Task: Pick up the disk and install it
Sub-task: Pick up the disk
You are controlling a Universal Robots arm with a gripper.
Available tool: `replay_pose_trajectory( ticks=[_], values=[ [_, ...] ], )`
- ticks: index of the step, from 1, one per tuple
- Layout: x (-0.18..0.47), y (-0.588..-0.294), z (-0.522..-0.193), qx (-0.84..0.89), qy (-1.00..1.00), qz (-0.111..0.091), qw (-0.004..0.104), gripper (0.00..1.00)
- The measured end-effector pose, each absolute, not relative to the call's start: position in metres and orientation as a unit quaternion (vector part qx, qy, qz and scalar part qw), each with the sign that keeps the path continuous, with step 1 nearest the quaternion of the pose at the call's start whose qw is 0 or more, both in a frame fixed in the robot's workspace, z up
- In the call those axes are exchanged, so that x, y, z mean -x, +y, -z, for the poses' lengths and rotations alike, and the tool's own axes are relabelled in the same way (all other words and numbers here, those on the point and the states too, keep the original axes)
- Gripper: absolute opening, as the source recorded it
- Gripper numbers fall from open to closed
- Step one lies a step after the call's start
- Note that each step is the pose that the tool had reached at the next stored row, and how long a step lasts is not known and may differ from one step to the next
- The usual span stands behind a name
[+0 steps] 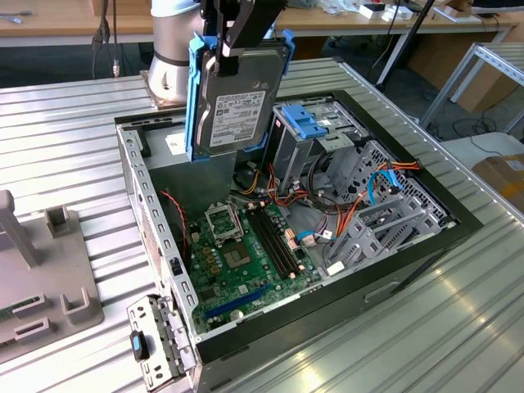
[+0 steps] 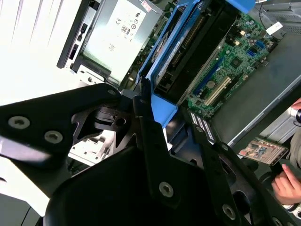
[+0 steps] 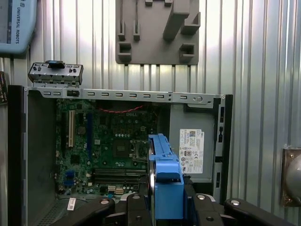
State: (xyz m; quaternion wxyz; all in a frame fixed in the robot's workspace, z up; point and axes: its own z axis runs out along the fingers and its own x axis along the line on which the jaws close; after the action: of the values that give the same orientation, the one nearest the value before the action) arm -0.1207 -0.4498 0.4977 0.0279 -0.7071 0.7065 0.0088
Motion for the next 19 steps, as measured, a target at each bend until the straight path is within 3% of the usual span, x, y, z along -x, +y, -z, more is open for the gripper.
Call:
replay_pose_trajectory(
  ticks=[7,14,19],
  values=[
    [0.12,-0.46,-0.498,0.707,0.706,-0.009,0.028,0.37],
    [0.12,-0.516,-0.497,0.707,0.706,-0.009,0.028,0.37],
    [0.12,-0.516,-0.497,0.707,0.707,-0.009,0.028,0.37]
  ],
)
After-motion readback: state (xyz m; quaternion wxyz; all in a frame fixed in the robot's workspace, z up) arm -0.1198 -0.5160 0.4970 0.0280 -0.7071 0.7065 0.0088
